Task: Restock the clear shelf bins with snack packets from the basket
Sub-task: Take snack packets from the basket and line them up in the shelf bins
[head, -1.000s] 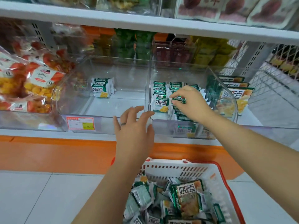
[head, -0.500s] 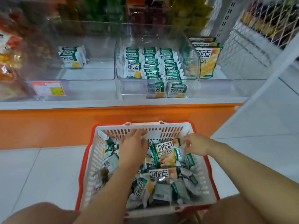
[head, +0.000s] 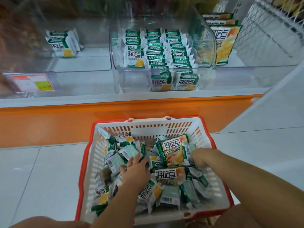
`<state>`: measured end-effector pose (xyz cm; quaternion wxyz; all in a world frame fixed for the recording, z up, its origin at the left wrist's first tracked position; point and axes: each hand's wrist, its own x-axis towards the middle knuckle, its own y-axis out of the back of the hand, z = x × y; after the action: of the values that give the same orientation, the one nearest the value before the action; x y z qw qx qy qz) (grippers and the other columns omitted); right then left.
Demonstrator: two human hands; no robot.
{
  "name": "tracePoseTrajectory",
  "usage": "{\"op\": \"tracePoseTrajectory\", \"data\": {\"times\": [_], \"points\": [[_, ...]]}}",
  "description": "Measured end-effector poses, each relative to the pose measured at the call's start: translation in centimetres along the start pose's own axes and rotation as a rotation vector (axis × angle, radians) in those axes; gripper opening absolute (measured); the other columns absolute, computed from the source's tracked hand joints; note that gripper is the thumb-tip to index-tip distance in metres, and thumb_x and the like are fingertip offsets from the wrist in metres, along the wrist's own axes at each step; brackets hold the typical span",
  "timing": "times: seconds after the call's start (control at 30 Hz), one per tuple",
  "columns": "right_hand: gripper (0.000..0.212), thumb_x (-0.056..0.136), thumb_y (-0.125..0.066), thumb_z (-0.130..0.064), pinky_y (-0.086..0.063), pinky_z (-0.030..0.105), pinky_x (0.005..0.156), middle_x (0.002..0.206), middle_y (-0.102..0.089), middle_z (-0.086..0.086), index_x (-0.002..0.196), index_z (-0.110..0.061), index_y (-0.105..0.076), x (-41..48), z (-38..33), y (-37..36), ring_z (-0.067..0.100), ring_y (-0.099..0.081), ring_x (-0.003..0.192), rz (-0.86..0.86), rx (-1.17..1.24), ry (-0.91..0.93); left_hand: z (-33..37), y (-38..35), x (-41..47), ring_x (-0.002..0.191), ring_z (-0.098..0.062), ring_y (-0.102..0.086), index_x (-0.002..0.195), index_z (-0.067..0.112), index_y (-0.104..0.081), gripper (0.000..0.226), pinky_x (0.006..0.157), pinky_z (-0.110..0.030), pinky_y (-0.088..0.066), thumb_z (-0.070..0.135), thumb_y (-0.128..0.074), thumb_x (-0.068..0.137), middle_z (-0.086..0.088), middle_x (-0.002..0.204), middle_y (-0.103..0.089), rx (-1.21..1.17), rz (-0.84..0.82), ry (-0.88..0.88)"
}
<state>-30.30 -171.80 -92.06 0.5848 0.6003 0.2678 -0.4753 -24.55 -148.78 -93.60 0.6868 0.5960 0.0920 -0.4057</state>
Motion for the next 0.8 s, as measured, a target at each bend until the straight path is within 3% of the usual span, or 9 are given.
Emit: {"op": "tracePoseTrajectory", "data": {"times": [0.13,0.33,0.37,0.43,0.5,0.53,0.63,0.73,0.8], "points": [[0.032,0.093,-0.045,-0.004,-0.046,0.032,0.085,0.115,-0.059,0.014,0.123,-0.003,-0.058,-0.8,0.0,1.1,0.025,-0.053,0.089,0.072,-0.008,0.044,0.0,0.4,0.0,0.147,-0.022,-0.005,0.144,0.035,-0.032,0.046,0.113,-0.057,-0.003,0.035,-0.038,0.098,0.007,0.159,-0.007,-0.024,-0.014,0.010],[0.058,0.088,-0.035,0.017,-0.039,0.020,0.082,0.150,-0.035,0.005,0.125,-0.020,-0.061,-7.7,-0.4,6.1,0.019,-0.044,0.130,0.271,0.322,0.276,1.8,3.1,-0.6,0.123,-0.027,-0.047,0.134,0.027,-0.046,0.040,0.110,-0.052,-0.030,0.029,-0.043,0.095,-0.003,0.145,-0.039,-0.178,-0.011,-0.028],[0.060,0.086,-0.037,0.017,-0.043,0.019,0.078,0.148,-0.037,-0.002,0.123,-0.023,-0.061,-9.1,-0.8,6.8,0.007,-0.050,0.122,0.306,0.381,0.332,2.5,3.9,-1.0,0.115,-0.026,-0.053,0.134,0.024,-0.047,0.039,0.105,-0.048,-0.038,0.029,-0.045,0.095,-0.004,0.140,-0.045,-0.230,-0.006,-0.080],[0.057,0.085,-0.042,0.017,-0.043,0.010,0.061,0.121,-0.050,-0.025,0.119,-0.023,-0.063,-11.7,-1.7,7.6,-0.023,-0.052,0.077,0.352,0.504,0.409,3.9,6.0,-2.2,0.114,-0.022,-0.055,0.134,0.019,-0.048,0.039,0.101,-0.036,-0.043,0.025,-0.048,0.096,-0.006,0.136,-0.051,-0.272,0.003,-0.208],[0.052,0.084,-0.046,0.016,-0.035,0.008,0.048,0.069,-0.053,-0.042,0.112,-0.023,-0.065,-13.4,-1.8,8.1,-0.015,-0.048,0.047,0.411,0.567,0.461,4.9,8.4,-3.4,0.104,-0.019,-0.058,0.123,0.015,-0.055,0.029,0.089,-0.031,-0.048,0.018,-0.050,0.095,-0.005,0.124,-0.059,-0.261,0.028,-0.294],[0.052,0.085,-0.048,0.014,-0.036,0.015,0.046,0.055,-0.054,-0.037,0.106,-0.030,-0.065,-14.0,-1.8,8.1,-0.004,-0.048,0.043,0.452,0.590,0.484,5.2,9.7,-3.9,0.092,-0.017,-0.060,0.118,0.014,-0.056,0.024,0.078,-0.028,-0.050,0.017,-0.050,0.095,-0.003,0.118,-0.060,-0.249,0.044,-0.321],[0.055,0.084,-0.055,0.010,-0.047,0.034,0.055,0.072,-0.064,-0.025,0.087,-0.045,-0.063,-15.3,-1.5,8.0,0.021,-0.063,0.062,0.588,0.700,0.556,4.9,13.0,-5.7,0.098,-0.012,-0.059,0.133,0.020,-0.050,0.041,0.075,-0.022,-0.048,0.019,-0.057,0.093,0.005,0.130,-0.054,-0.229,0.076,-0.366],[0.052,0.084,-0.052,0.012,-0.043,0.015,0.052,0.073,-0.057,-0.033,0.089,-0.038,-0.062,-16.8,-1.4,8.0,0.000,-0.061,0.061,0.670,0.811,0.600,4.2,15.7,-7.9,0.115,-0.011,-0.053,0.136,0.026,-0.048,0.053,0.092,-0.027,-0.046,0.007,-0.058,0.087,0.007,0.133,-0.052,-0.323,0.059,-0.434],[0.049,0.086,-0.050,0.012,-0.052,0.022,0.066,0.081,-0.064,-0.027,0.088,-0.035,-0.064,-17.7,-1.6,7.8,0.013,-0.067,0.075,0.693,0.910,0.634,4.0,16.7,-8.9,0.110,-0.010,-0.058,0.131,0.026,-0.052,0.048,0.092,-0.032,-0.049,0.005,-0.056,0.087,0.009,0.124,-0.060,-0.472,0.048,-0.458]]}}
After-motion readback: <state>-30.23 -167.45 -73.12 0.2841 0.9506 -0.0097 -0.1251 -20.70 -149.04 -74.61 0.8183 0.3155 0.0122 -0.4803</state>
